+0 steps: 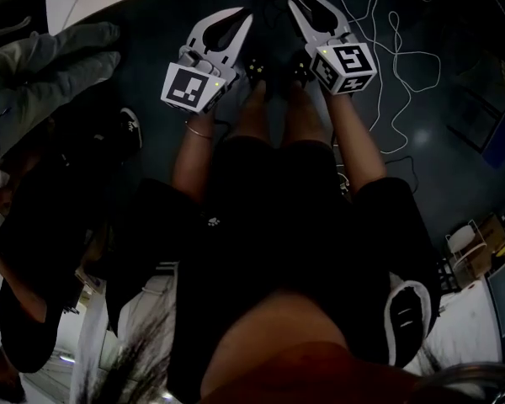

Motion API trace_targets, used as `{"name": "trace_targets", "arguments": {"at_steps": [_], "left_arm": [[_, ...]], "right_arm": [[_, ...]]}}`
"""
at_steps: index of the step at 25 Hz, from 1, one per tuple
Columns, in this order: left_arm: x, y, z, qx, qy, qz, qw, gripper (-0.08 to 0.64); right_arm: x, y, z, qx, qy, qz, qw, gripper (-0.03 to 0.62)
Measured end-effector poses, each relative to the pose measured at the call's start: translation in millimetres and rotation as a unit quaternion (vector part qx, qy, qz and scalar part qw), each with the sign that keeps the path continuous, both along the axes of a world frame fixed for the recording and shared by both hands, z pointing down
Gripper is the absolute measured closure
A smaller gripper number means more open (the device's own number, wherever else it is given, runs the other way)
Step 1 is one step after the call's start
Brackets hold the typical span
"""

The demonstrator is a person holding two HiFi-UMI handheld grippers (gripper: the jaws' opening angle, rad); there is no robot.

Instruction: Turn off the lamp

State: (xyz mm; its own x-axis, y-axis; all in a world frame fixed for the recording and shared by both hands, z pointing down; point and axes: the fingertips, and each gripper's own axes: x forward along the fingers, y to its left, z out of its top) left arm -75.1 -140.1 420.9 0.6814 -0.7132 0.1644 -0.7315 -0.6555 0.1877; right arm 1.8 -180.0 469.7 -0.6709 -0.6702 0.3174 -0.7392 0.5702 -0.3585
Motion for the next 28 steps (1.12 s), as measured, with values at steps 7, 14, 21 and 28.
{"name": "trace_targets", "arguments": {"at_steps": [7, 14, 21, 28], "left_arm": [[-10, -9, 22, -0.009, -0.007, -0.021, 0.9997, 0.552], [-22, -2, 23, -0.01, -0.015, -0.028, 0.9994, 0.552], [-21, -1, 28, -0.015, -0.017, -0.025, 0.9994, 0.552], [-14, -8, 34, -0.021, -0.019, -0.013, 0.9995, 0.552]], "right_arm": [[-16, -26, 31, -0.005, 0.013, -0.011, 1.0, 0.497], [-25, -30, 23, 0.005, 0.0, -0.011, 1.0, 0.507], [-23, -26, 16, 0.009, -0.026, -0.021, 0.999, 0.58], [-16, -25, -7, -0.006, -0.088, -0.028, 0.996, 0.58]]}}
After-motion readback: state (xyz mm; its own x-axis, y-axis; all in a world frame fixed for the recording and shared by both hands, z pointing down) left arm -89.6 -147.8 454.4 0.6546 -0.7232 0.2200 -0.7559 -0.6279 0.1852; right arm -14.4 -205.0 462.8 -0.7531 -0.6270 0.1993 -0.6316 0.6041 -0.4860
